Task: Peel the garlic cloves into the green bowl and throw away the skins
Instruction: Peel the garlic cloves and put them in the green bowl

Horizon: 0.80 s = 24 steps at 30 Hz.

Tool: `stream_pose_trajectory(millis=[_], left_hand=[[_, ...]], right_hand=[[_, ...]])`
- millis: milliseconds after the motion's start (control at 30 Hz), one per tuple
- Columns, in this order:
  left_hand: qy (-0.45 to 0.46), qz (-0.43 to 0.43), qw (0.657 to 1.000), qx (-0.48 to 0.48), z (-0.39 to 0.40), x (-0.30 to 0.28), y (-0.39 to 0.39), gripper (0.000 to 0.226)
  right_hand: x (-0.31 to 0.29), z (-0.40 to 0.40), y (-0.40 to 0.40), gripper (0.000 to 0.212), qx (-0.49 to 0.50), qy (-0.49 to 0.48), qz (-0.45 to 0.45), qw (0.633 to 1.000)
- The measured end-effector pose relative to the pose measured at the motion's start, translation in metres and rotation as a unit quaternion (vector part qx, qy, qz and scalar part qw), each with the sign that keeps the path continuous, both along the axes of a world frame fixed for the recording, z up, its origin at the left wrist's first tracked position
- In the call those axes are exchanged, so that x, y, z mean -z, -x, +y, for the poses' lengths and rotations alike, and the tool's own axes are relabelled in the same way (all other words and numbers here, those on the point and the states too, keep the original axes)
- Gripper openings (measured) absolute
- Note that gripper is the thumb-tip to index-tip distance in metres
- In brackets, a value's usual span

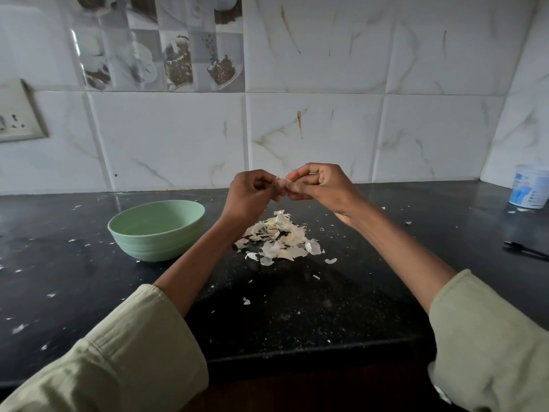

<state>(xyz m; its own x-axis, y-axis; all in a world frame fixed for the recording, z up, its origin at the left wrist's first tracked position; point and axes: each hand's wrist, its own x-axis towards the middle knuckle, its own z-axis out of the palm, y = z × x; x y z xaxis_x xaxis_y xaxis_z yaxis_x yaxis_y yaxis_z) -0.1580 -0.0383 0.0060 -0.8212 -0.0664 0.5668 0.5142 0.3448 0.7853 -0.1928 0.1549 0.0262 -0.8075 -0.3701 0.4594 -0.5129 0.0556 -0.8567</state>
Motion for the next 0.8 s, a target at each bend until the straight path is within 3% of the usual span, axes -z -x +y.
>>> stream_pose_trajectory(millis=[200, 367, 633, 800], left_hand=[[-0.013, 0.005, 1.0, -0.017, 0.001, 0.001, -0.001, 0.012], [-0.025, 0.007, 0.999, -0.03, 0.005, 0.002, 0.0, 0.016], [-0.02, 0.029, 0.997, -0.067, 0.008, 0.0, 0.0, 0.015], [0.047, 0.041, 0.991, -0.123, 0.01, -0.001, -0.002, 0.011]], right_hand=[[0.003, -0.005, 0.0, 0.025, 0.04, -0.024, 0.032, 0.998], [0.004, -0.009, -0.001, 0.025, 0.041, 0.02, 0.072, 0.996], [0.003, -0.014, -0.003, 0.024, 0.019, 0.05, 0.05, 0.997], [0.004, -0.018, -0.002, 0.017, 0.083, -0.01, 0.181, 0.98]])
